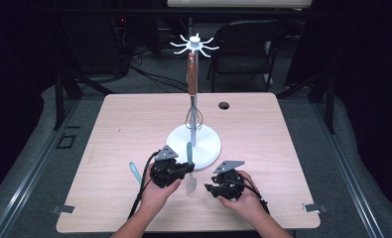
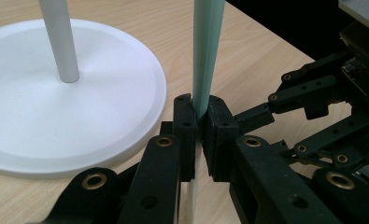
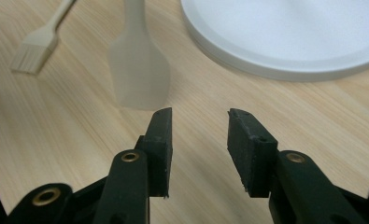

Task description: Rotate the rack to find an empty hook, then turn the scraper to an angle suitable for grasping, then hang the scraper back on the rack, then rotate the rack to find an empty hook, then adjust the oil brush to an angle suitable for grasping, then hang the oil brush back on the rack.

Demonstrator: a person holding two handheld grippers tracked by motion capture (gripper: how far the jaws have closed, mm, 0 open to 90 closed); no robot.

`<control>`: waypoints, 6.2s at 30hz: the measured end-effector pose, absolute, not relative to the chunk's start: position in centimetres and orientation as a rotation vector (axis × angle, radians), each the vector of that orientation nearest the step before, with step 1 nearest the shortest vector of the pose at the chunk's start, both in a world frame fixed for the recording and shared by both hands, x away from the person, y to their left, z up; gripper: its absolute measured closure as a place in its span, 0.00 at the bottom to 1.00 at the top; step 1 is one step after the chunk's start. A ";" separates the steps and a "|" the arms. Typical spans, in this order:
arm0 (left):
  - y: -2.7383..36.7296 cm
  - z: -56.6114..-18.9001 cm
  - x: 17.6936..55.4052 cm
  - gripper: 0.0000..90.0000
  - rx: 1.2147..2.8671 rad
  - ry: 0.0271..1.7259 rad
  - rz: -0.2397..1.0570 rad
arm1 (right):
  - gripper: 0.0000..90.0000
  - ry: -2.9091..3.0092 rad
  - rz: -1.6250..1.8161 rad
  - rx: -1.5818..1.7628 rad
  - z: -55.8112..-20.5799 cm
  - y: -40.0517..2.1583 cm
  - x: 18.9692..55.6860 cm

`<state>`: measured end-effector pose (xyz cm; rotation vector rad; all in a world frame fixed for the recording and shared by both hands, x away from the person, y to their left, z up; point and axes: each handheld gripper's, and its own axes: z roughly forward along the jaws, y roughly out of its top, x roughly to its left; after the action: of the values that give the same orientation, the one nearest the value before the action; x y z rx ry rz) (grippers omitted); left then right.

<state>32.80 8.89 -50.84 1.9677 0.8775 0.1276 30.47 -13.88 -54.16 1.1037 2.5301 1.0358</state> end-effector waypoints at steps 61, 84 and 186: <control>3.2 -32.3 39.4 0.94 1.956 0.671 0.240 | 0.57 2.408 1.078 1.223 -55.3 -17.4 31.0; 3.6 -30.5 42.1 0.94 1.884 0.766 0.230 | 0.57 2.390 1.082 1.238 -55.2 -18.0 30.5; 19.3 -51.1 33.2 0.68 1.886 1.145 0.279 | 1.00 2.130 1.345 0.990 -34.4 -15.9 40.3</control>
<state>33.15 19.27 -51.15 1.8864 1.1452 0.2787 40.34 -15.91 -34.35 0.9904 2.1304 1.3447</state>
